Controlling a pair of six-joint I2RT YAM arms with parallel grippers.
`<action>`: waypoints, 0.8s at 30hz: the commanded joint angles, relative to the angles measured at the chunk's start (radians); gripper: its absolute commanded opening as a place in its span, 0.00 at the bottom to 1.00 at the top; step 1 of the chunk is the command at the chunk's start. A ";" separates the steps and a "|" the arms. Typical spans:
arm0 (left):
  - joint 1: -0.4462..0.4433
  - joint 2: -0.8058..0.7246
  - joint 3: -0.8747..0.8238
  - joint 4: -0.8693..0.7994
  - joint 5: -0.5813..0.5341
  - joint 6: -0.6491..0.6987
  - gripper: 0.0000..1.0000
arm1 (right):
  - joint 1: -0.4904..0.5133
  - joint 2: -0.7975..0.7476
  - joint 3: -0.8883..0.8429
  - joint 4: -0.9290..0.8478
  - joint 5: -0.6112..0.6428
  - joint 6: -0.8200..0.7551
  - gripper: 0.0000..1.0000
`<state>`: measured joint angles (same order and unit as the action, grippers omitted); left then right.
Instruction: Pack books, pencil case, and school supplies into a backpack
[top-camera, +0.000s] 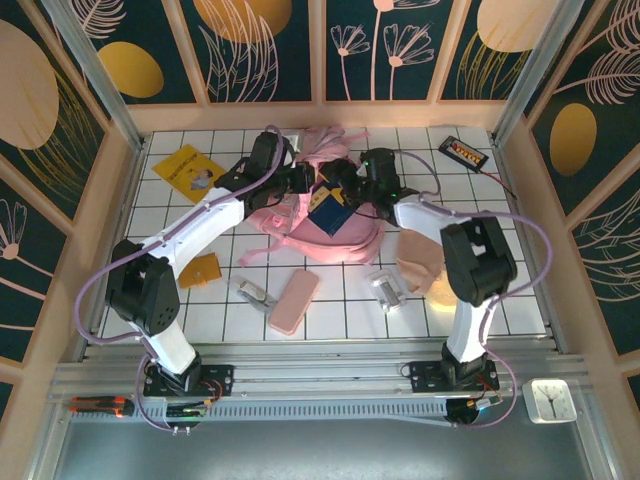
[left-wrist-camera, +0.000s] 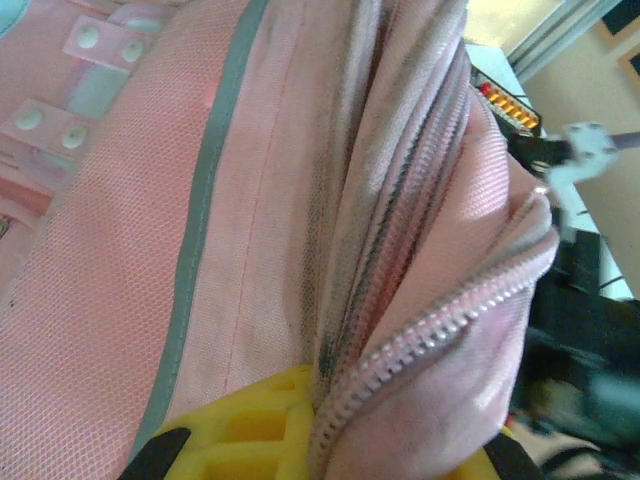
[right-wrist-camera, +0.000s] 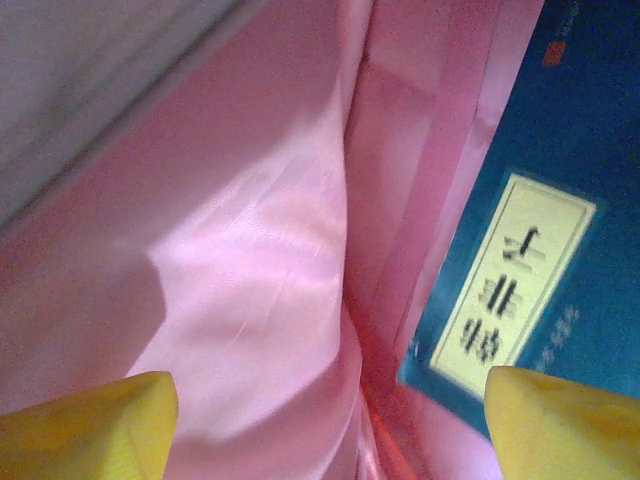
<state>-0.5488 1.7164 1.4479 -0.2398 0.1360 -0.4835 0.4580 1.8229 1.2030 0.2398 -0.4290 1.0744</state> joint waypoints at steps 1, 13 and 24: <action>-0.023 -0.036 0.005 0.140 0.119 0.007 0.10 | -0.001 -0.185 -0.055 -0.120 0.107 -0.097 0.80; 0.098 -0.314 -0.197 0.016 0.013 -0.097 0.95 | 0.007 -0.268 -0.097 -0.340 0.129 -0.192 0.80; 0.644 -0.446 -0.593 0.152 0.133 -0.321 0.93 | -0.019 -0.125 0.012 -0.415 0.093 -0.230 0.80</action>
<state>0.0334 1.2373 0.9024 -0.1822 0.1837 -0.7013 0.4328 1.6886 1.1580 -0.1486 -0.3157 0.8837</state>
